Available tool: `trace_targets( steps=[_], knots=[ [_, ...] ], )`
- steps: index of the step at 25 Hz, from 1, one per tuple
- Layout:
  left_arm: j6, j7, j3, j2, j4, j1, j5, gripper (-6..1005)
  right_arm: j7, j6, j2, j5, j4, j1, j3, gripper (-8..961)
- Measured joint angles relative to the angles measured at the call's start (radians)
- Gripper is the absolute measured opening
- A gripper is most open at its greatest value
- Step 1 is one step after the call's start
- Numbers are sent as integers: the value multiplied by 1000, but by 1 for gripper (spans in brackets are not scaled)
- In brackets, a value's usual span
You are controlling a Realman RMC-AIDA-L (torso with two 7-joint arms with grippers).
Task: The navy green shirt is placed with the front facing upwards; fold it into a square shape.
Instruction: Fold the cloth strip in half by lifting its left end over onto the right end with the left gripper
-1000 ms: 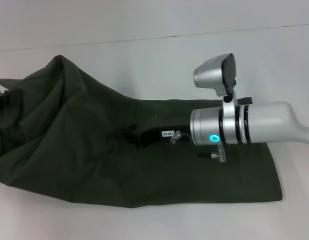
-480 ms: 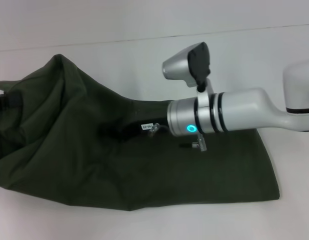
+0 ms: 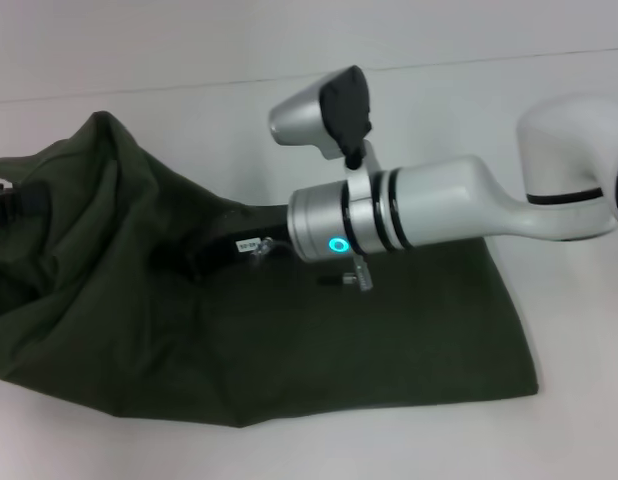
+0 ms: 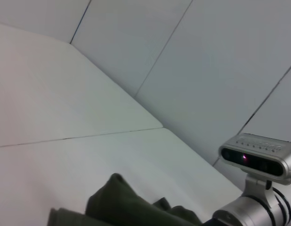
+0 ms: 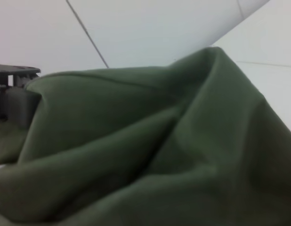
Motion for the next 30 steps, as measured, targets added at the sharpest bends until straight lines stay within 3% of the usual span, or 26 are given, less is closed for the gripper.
trace_targets(
  steps=[7,19,24,30],
  knots=[
    [10,0,0,0,0,0,-8,43,1,4,0,0,22,37,16,48],
    [36,-21,10,-7,-14,-16,-86,50,5,-94,-20,2,-64,-163,90,53],
    [32,-32,25,-20,-66,-51,-99,56,7,-131,-22,2,-91,-198,101,55],
    [12,-34,70,-37,-114,-86,-114,62,7,-141,-21,1,-96,-189,111,58]
  ],
)
